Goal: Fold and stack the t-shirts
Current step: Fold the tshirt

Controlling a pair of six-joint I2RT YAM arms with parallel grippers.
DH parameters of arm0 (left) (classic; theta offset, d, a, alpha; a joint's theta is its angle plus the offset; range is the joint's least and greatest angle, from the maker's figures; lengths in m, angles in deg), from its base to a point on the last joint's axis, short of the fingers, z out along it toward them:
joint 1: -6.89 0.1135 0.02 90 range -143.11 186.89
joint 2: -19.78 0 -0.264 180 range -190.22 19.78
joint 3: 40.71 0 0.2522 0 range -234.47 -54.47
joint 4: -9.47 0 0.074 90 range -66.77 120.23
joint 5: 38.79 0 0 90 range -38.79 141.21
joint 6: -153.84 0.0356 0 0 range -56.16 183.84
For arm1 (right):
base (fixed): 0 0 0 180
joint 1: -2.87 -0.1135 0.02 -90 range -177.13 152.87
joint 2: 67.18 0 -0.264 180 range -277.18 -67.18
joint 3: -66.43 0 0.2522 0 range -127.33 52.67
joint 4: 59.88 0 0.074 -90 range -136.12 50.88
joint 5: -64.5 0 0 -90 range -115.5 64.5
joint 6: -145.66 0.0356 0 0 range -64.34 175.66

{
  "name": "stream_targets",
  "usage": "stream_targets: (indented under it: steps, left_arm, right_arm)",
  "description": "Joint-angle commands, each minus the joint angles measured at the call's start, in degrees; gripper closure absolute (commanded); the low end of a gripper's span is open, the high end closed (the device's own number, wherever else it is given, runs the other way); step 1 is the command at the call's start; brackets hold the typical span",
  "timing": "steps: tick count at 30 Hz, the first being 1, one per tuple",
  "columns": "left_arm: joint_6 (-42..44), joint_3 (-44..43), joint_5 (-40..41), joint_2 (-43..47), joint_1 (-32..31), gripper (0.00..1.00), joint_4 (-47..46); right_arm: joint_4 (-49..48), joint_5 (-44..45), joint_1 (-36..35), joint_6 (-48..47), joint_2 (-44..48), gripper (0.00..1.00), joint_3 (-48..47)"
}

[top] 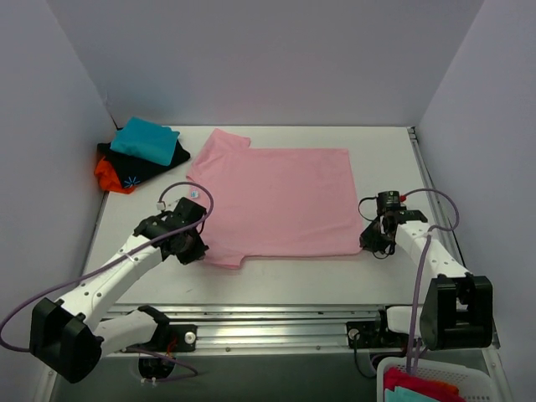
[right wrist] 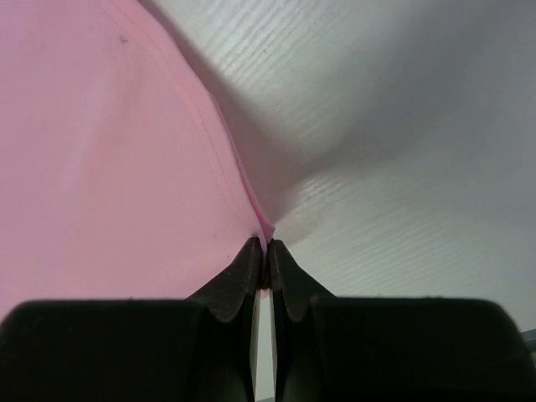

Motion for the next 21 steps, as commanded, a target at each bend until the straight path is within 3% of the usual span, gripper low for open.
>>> stream_targets:
  steps: [1, 10, 21]
  left_arm:
    - [1.31, -5.58, -0.78, -0.94, 1.47, 0.98, 2.93]
    - [6.67, -15.42, -4.74, -10.43, 7.18, 0.98, 0.82]
    - [13.70, -29.92, -10.18, -28.35, 14.56, 0.98, -4.10]
  right_arm:
    - [6.51, 2.11, 0.38, -0.80, 0.51, 1.00, -4.93]
    - [8.62, 3.87, 0.55, -1.60, -7.74, 1.00, -15.22]
    - [6.52, 2.90, 0.64, -1.77, -24.78, 1.00, -29.36]
